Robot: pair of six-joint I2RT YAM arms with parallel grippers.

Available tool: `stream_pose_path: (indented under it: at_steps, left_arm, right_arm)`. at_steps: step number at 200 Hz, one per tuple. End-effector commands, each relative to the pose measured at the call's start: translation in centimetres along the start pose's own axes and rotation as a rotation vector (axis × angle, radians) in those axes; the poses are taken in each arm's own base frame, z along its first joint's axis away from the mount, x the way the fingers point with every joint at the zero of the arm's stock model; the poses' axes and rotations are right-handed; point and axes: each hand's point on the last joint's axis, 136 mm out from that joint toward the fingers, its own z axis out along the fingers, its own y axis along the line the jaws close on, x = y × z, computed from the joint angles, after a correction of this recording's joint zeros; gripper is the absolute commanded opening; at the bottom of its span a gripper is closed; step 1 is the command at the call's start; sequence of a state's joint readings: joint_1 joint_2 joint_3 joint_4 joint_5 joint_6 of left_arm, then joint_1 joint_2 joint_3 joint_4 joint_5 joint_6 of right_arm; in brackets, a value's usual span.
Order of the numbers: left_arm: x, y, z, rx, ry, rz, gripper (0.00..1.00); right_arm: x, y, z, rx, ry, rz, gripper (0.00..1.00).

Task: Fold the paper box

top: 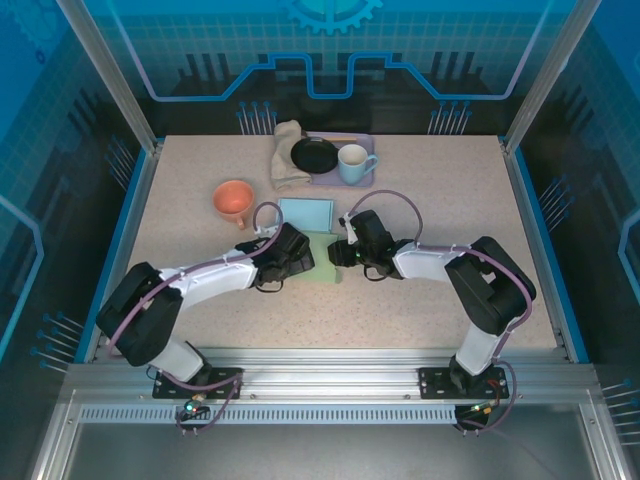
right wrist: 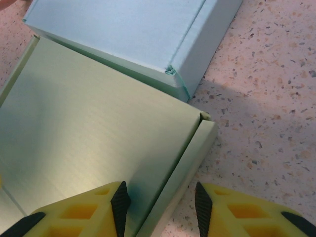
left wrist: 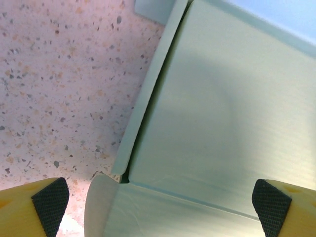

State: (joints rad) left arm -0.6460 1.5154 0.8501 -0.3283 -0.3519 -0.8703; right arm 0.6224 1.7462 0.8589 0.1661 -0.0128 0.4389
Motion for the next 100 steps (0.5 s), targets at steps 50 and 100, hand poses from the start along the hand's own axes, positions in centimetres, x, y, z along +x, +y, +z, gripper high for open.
stream_pose_path:
  at_steps: [50, 100]
  left_arm:
    - [-1.4, -1.7, 1.1, 0.152, 0.011, 0.066, 0.99]
    - [-1.3, -0.7, 2.9, 0.088, 0.049, 0.065, 0.99]
  right_arm:
    - [5.6, -2.9, 0.5, 0.080, 0.185, -0.004, 0.42]
    - [5.6, -2.9, 0.3, 0.079, 0.187, -0.007, 0.42]
